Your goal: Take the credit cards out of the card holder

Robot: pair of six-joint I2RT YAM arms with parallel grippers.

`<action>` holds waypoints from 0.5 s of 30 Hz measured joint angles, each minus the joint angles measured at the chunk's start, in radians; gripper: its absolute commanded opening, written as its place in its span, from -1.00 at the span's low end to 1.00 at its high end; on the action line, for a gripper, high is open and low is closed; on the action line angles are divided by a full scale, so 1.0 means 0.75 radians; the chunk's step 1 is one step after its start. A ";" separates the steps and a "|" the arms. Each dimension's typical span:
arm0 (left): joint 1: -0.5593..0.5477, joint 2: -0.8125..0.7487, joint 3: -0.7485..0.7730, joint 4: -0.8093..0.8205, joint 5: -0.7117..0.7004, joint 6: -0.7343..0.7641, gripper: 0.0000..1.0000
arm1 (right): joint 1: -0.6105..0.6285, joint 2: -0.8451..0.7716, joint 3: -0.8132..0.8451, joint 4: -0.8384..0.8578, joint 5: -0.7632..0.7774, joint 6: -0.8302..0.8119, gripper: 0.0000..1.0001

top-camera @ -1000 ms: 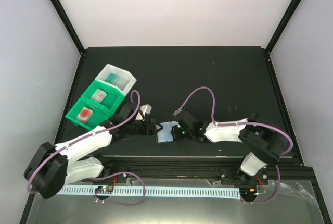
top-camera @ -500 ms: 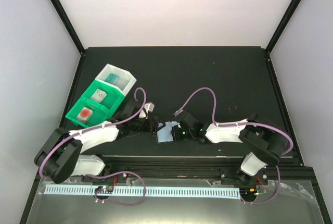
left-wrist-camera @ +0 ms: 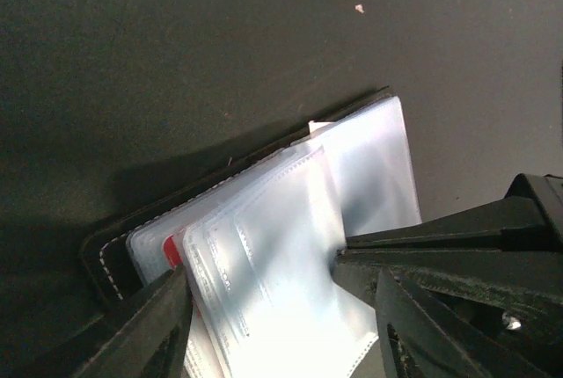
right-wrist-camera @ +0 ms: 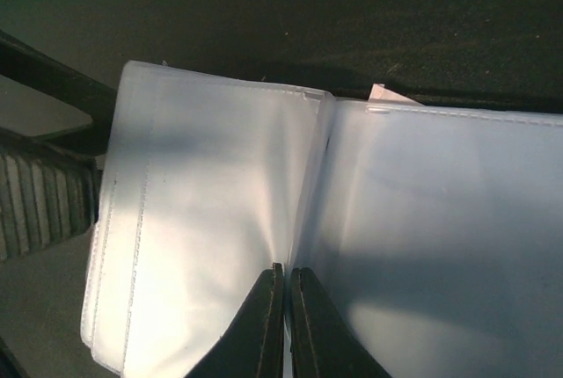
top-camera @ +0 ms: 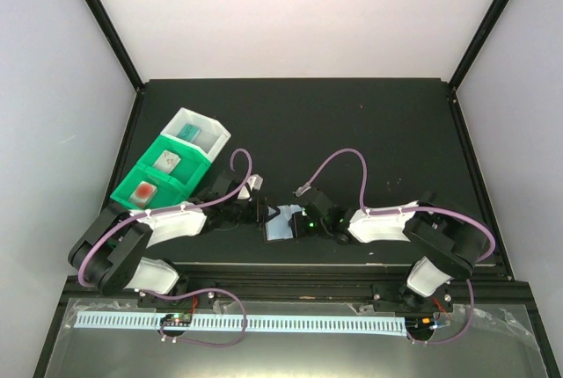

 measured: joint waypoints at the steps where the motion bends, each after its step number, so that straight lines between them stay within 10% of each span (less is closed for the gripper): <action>1: 0.001 0.000 -0.001 0.008 0.004 -0.001 0.06 | 0.000 0.000 -0.003 0.007 -0.002 0.004 -0.88; 15: 0.001 -0.032 -0.030 0.126 0.146 -0.088 -0.70 | 0.000 -0.016 -0.025 0.042 -0.022 0.005 -0.74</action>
